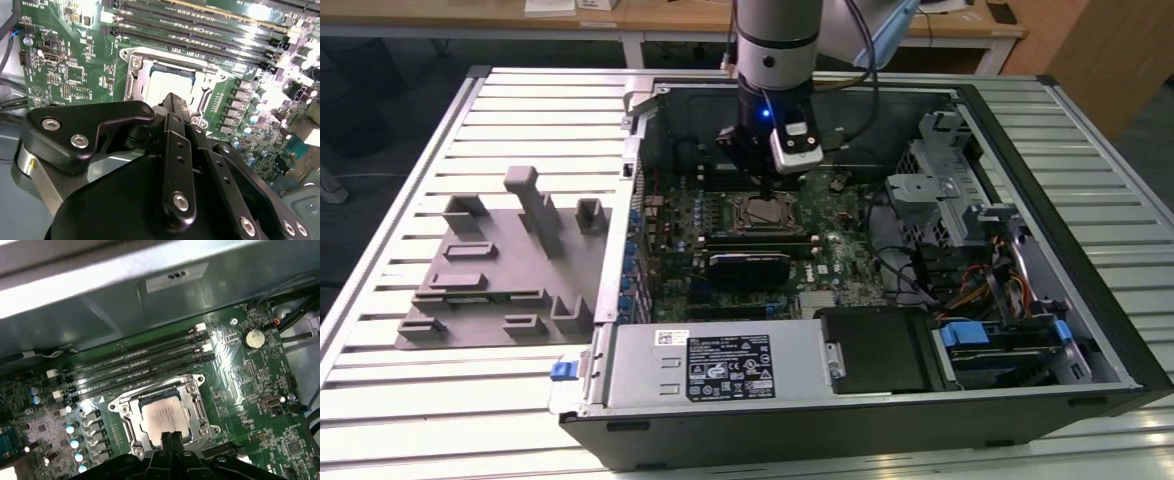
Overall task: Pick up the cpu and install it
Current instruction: 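Install the second cpu locking lever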
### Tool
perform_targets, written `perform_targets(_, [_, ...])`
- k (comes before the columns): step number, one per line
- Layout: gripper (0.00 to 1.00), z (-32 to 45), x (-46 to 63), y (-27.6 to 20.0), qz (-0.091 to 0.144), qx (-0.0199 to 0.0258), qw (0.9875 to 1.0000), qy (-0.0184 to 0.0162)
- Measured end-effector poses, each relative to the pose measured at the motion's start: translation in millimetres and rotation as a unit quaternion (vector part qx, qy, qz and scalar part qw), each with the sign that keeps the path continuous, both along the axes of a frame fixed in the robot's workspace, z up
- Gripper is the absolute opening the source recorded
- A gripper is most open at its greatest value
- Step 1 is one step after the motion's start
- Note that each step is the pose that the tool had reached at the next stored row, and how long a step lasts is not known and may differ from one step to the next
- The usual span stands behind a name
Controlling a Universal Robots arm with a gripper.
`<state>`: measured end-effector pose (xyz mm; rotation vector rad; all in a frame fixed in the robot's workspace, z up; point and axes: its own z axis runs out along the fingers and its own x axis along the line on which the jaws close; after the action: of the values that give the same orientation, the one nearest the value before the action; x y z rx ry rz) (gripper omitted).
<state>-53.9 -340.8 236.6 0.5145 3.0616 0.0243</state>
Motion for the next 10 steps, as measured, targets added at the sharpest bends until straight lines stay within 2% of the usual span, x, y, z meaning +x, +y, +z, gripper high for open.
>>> perform_targets(10, [0.11,0.0,0.0,-16.2,0.0,0.0,1.0,0.0])
